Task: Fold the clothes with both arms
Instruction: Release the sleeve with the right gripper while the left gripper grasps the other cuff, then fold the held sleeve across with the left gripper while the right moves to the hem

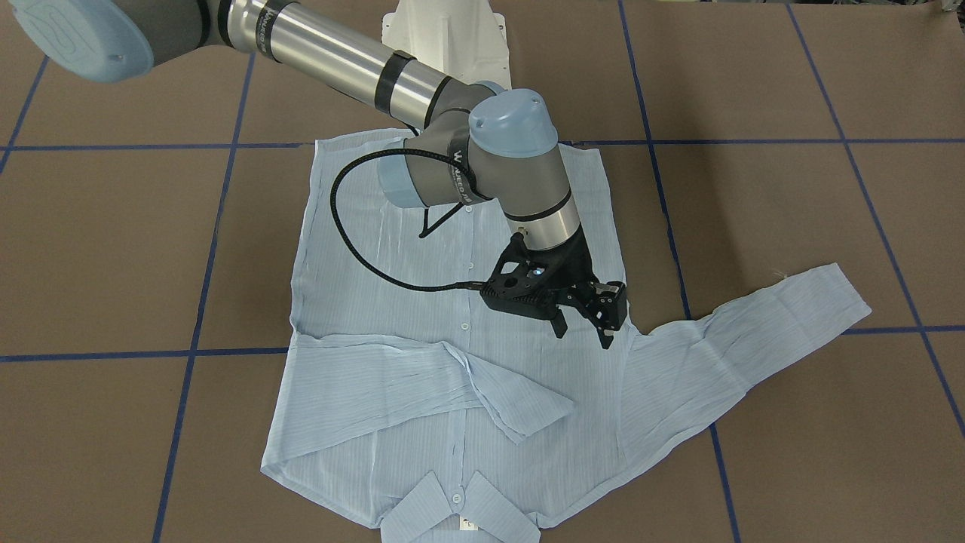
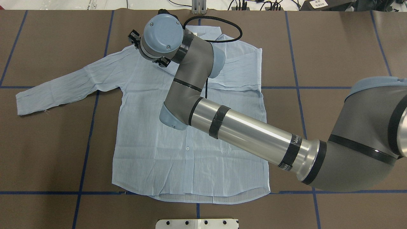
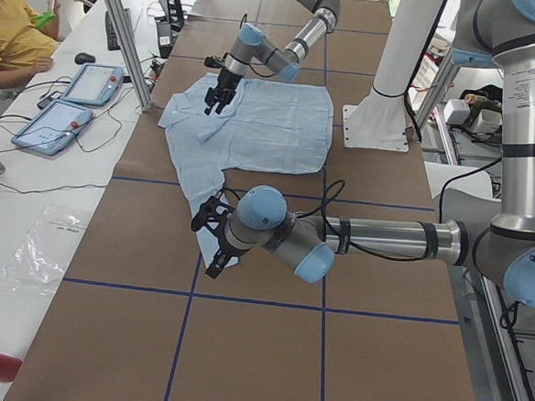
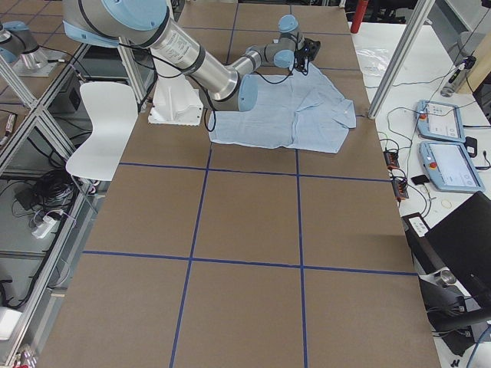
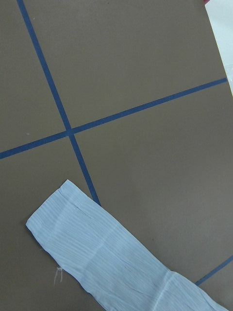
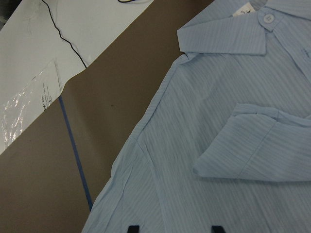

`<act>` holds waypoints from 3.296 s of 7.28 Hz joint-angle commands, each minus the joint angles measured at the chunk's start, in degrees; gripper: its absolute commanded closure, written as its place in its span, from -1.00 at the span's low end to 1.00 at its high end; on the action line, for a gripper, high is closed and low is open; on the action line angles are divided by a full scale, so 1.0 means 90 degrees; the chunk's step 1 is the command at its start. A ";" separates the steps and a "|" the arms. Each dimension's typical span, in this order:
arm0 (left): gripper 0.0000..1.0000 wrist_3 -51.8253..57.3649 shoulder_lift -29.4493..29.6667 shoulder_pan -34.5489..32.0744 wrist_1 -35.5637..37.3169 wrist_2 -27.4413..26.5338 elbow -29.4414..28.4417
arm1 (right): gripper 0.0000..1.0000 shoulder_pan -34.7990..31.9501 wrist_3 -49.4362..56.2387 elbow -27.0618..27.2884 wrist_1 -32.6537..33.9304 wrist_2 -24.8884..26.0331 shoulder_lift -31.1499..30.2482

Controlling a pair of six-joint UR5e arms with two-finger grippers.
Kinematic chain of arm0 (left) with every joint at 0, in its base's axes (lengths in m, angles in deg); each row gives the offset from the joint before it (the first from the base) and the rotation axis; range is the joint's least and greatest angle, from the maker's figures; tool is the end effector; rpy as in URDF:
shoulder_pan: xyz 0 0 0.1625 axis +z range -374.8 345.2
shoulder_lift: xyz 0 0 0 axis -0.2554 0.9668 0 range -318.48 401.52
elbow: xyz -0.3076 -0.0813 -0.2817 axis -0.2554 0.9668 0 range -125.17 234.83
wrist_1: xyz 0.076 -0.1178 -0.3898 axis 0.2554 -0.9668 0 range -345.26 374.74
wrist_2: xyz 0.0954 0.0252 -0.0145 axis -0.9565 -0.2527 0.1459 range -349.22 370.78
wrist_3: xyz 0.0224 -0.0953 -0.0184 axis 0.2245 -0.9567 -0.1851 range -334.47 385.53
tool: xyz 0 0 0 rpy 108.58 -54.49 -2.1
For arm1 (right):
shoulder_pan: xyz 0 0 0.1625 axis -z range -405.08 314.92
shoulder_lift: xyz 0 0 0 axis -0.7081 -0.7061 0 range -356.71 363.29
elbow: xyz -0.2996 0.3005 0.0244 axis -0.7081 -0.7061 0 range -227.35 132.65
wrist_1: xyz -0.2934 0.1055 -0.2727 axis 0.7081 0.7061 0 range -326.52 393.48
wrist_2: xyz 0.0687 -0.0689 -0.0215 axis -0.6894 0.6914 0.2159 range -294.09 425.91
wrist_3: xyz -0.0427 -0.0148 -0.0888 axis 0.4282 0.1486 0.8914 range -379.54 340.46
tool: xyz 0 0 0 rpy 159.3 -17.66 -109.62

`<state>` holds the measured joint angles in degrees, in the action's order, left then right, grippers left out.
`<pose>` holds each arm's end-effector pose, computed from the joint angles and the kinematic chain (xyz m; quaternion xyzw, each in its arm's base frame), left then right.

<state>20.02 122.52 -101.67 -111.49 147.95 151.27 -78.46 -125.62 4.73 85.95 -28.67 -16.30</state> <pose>-0.0358 -0.4485 0.6008 0.2358 0.4018 0.0976 0.8794 -0.6481 -0.5770 0.0347 0.0538 -0.5716 0.3215 0.7530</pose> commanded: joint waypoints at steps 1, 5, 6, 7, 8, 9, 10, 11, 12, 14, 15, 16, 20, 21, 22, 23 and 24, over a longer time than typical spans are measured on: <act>-1.00 -0.1331 0.0547 0.0423 0.0050 0.0032 -0.0508 | -1.00 0.0027 -0.0176 0.0325 0.0087 0.0030 -0.0194; -1.00 -0.3404 0.0941 0.1835 -0.0464 -0.0036 -0.1027 | -1.00 -0.0489 0.0777 0.2191 0.0322 -0.0125 -0.2321; -1.00 -0.4349 0.1029 0.2082 -0.0863 -0.0036 -0.1290 | -1.00 -0.0742 0.1177 0.2425 0.0312 -0.0436 -0.2673; -1.00 -0.4832 0.1030 0.2133 -0.0954 -0.0027 -0.1602 | -1.00 -0.0919 0.1336 0.2485 0.0273 -0.0700 -0.2860; -1.00 -0.4895 0.1078 0.2133 -0.1148 -0.0007 -0.1895 | -1.00 -0.0930 0.1424 0.2505 0.0263 -0.0712 -0.2901; -1.00 -0.4905 0.1079 0.2143 -0.1257 -0.0046 -0.1995 | -1.00 -0.0930 0.1425 0.2573 0.0263 -0.0712 -0.2911; -0.99 -0.4906 0.1088 0.2162 -0.1325 -0.0036 -0.2112 | -1.00 -0.0921 0.1425 0.2747 0.0253 -0.0712 -0.3085; -0.96 -0.4906 0.1098 0.2221 -0.1394 -0.0036 -0.2132 | -1.00 -0.0921 0.1425 0.2933 0.0243 -0.0722 -0.3251; -0.93 -0.4906 0.1156 0.2482 -0.1394 -0.0056 -0.2181 | -1.00 -0.0921 0.1445 0.2973 0.0224 -0.0712 -0.3272; -0.89 -0.4906 0.1176 0.2533 -0.1394 -0.0065 -0.2230 | -1.00 -0.0911 0.1455 0.2983 0.0204 -0.0712 -0.3262; -0.89 -0.4906 0.1176 0.2611 -0.1394 -0.0066 -0.2240 | -1.00 -0.0911 0.1455 0.2974 0.0204 -0.0712 -0.3262; -0.89 -0.4915 0.1176 0.2689 -0.1394 -0.0153 -0.2249 | -1.00 -0.0911 0.1455 0.2974 0.0195 -0.0712 -0.3272; -0.23 -0.5216 0.1176 0.2749 -0.1404 -0.0232 -0.2289 | -1.00 -0.0882 0.1435 0.2954 -0.0421 -0.0663 -0.3467; -0.02 -0.5228 0.1167 0.2749 -0.1404 -0.0232 -0.2318 | -1.00 -0.0882 0.1435 0.2974 -0.0421 -0.0663 -0.3458; 0.17 -0.5238 0.1167 0.2749 -0.1404 -0.0232 -0.2308 | -1.00 -0.0862 0.1435 0.2954 -0.0450 -0.0663 -0.3467; 0.44 -0.5228 0.1138 0.2749 -0.1394 -0.0232 -0.2298 | -1.00 -0.0862 0.1435 0.2954 -0.0450 -0.0663 -0.3458; 0.99 -0.5238 0.1108 0.2729 -0.1394 -0.0241 -0.2221 | -1.00 -0.0852 0.1425 0.2974 -0.0450 -0.0663 -0.3458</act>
<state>-27.04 132.78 -76.97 -124.07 145.85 130.72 -86.21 -112.73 31.37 81.95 -34.64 -47.44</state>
